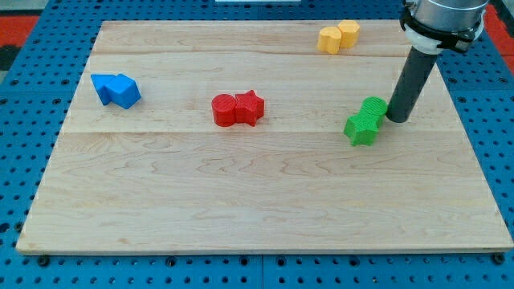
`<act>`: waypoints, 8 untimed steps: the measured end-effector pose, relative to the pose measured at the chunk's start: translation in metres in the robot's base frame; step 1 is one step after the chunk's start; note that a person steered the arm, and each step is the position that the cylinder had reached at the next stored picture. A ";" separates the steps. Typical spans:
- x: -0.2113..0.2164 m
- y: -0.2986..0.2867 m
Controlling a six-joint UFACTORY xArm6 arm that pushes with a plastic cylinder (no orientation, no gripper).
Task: Slide the green star and green circle towards top right
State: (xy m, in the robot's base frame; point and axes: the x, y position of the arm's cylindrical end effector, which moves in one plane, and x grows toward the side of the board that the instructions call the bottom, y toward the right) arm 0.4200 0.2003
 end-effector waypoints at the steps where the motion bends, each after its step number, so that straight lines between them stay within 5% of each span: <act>1: -0.010 0.000; 3: -0.036 0.062; 4: -0.014 0.083; 5: 0.059 0.021; 6: 0.056 -0.073; 8: 0.014 -0.084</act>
State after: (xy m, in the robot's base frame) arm 0.4344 0.1159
